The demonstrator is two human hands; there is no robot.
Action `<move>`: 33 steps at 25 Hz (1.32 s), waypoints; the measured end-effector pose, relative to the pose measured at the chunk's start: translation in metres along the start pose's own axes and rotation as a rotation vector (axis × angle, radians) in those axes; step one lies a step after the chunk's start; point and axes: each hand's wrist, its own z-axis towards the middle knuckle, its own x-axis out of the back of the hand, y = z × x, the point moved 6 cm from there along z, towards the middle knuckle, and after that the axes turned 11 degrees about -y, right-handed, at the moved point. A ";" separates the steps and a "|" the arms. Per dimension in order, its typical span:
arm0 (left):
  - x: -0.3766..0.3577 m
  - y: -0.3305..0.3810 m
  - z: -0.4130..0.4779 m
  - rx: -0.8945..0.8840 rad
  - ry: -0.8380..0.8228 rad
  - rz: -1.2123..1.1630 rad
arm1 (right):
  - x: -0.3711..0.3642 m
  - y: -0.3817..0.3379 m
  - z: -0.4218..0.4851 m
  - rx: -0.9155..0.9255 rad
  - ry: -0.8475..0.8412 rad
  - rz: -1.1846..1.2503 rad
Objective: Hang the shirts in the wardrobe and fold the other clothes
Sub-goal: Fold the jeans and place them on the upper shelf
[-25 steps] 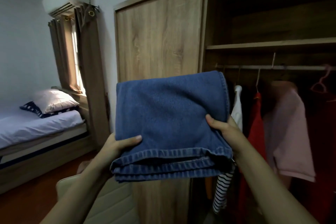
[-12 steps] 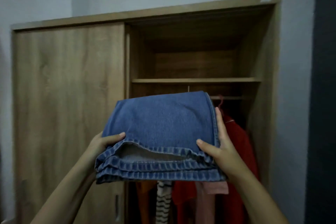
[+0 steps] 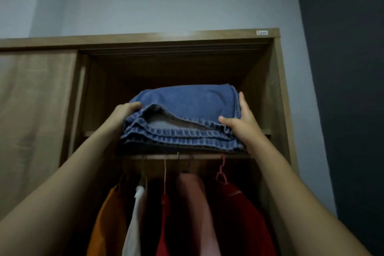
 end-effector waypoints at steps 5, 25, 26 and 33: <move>-0.026 -0.004 0.089 0.112 -0.009 0.087 | 0.032 0.039 0.100 -0.201 0.071 -0.154; -0.057 -0.008 0.056 -0.654 -0.279 1.330 | -0.009 0.045 0.080 0.308 -0.332 -1.546; -0.062 -0.011 0.061 -0.682 -0.281 1.337 | -0.005 0.045 0.082 0.300 -0.319 -1.544; -0.135 -0.025 0.106 -0.472 -0.478 1.195 | 0.055 0.075 0.092 -0.299 -0.271 -1.314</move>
